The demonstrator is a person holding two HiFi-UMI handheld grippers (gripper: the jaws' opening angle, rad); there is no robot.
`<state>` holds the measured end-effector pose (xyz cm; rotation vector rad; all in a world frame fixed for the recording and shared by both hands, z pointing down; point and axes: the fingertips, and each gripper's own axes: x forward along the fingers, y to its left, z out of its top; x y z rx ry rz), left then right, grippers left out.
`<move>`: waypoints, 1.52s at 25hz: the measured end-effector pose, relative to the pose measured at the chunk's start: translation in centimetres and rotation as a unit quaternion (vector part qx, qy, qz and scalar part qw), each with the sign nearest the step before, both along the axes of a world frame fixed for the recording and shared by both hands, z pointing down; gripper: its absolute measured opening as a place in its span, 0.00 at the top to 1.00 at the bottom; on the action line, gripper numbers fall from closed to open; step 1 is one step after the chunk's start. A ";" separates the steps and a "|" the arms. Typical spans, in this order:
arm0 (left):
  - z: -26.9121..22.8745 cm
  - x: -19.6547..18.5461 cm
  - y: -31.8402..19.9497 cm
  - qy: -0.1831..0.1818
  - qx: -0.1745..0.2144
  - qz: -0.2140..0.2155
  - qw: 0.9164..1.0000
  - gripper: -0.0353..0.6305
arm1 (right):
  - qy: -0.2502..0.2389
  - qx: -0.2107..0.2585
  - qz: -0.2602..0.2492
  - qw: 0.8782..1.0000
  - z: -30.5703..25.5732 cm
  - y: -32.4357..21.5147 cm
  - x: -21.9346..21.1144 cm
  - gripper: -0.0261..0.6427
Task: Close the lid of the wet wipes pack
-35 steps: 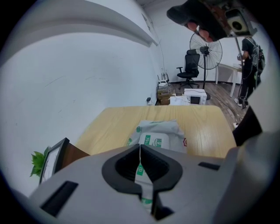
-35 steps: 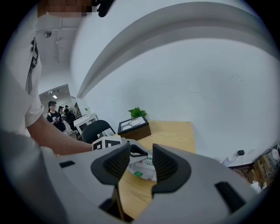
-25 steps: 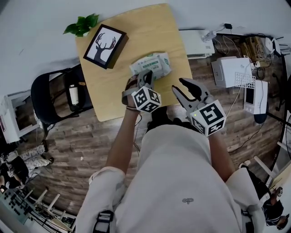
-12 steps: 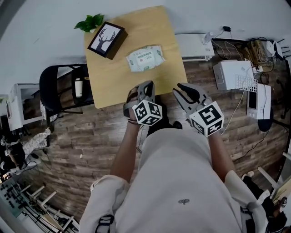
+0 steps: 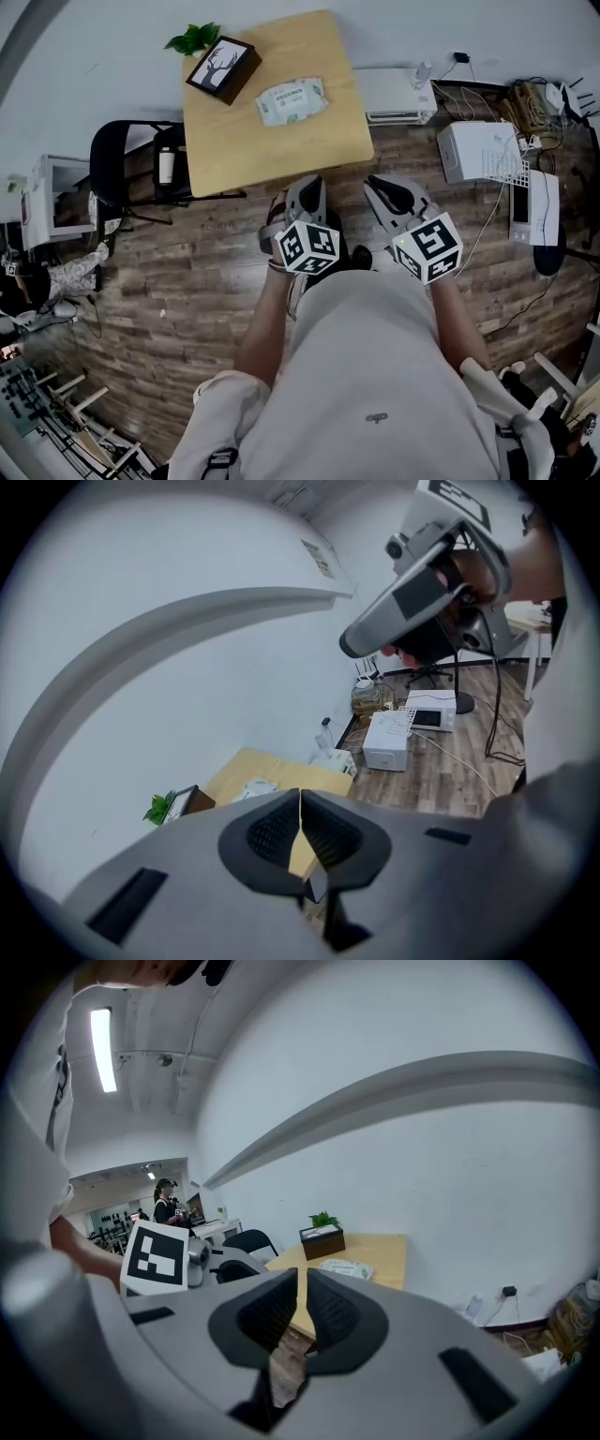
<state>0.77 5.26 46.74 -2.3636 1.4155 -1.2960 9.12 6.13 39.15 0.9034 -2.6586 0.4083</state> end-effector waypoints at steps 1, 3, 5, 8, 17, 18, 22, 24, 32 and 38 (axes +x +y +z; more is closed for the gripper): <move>-0.6 0.3 0.9 0.002 0.005 -0.002 1.000 0.94 | -0.002 0.003 0.002 1.000 -0.2 0.6 0.3 0.92; -1.8 0.8 2.4 0.014 0.014 -0.006 1.000 0.94 | -0.005 0.010 0.004 1.000 -0.6 1.7 0.6 0.92; -3.2 1.4 3.5 0.035 0.023 -0.014 0.999 0.94 | -0.008 0.016 0.006 1.000 -1.1 2.5 0.9 0.93; -5.4 2.3 5.1 0.061 0.038 -0.021 0.997 0.94 | -0.016 0.020 0.010 1.000 -1.8 3.8 1.3 0.95; -11.2 3.5 8.4 0.199 0.065 -0.057 0.976 0.94 | -0.028 0.042 -0.004 0.999 -3.9 6.5 1.5 0.96; -11.6 3.5 8.7 0.213 0.064 -0.060 0.973 0.94 | -0.029 0.046 -0.004 0.998 -4.3 6.7 1.4 0.96; -13.0 3.3 9.7 0.237 0.063 -0.059 0.968 0.94 | -0.028 0.064 -0.007 0.998 -5.5 7.4 1.2 0.96; -13.5 2.9 10.1 0.244 0.065 -0.061 0.966 0.94 | -0.026 0.069 -0.010 0.997 -5.9 7.5 0.9 0.96; -14.6 0.9 11.5 0.268 0.073 -0.078 0.958 0.94 | -0.025 0.072 -0.014 0.997 -6.6 8.6 -0.6 0.96; -15.1 0.4 11.7 0.275 0.083 -0.073 0.955 0.94 | -0.020 0.070 -0.013 0.997 -6.3 8.9 -1.3 0.96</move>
